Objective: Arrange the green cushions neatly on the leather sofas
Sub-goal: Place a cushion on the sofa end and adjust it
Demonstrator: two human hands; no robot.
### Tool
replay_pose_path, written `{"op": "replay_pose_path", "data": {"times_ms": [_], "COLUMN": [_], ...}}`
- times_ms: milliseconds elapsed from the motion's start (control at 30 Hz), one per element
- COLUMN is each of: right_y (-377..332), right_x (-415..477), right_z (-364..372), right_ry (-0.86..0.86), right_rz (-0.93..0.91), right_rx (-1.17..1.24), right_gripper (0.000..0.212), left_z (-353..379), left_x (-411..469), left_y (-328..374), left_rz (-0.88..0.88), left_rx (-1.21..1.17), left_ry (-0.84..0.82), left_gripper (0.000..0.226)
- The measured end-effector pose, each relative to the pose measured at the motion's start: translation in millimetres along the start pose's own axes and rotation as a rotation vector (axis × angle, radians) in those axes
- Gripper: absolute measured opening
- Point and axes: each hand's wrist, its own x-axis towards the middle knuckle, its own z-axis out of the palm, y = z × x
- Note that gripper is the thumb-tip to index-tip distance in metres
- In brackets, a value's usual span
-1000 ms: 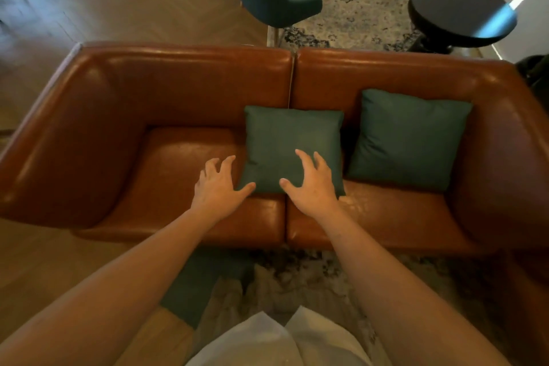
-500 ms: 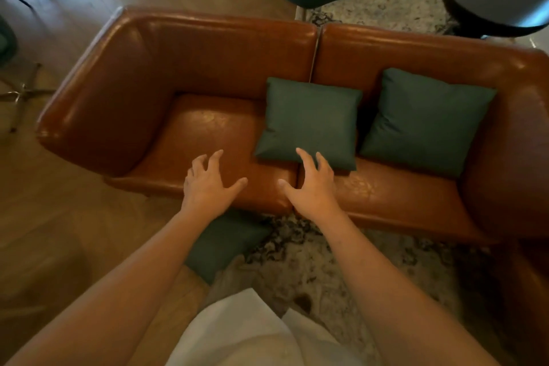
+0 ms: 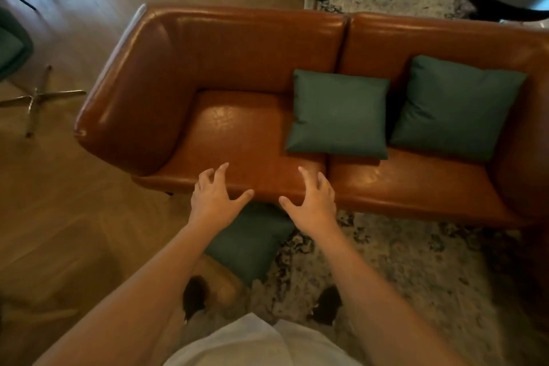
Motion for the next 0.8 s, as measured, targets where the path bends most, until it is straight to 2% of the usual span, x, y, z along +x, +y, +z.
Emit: {"op": "replay_pose_path", "data": {"times_ms": [300, 433, 600, 800], "right_y": [-85, -104, -85, -11], "right_x": [-4, -17, -14, 19], "right_z": [115, 148, 183, 264], "right_ry": [0.107, 0.140, 0.109, 0.063], "right_rz": [0.231, 0.283, 0.371, 0.497], "right_rx": [0.128, 0.165, 0.161, 0.189], "right_gripper": [0.089, 0.089, 0.092, 0.098], "left_z": [-70, -87, -61, 32], "left_x": [69, 82, 103, 136], "left_y": [-122, -156, -181, -241], "left_rz": [0.121, 0.183, 0.145, -0.005], "left_rx": [0.080, 0.127, 0.185, 0.223], "left_ry": [-0.207, -0.266, -0.304, -0.367], "left_gripper": [0.095, 0.095, 0.096, 0.096]}}
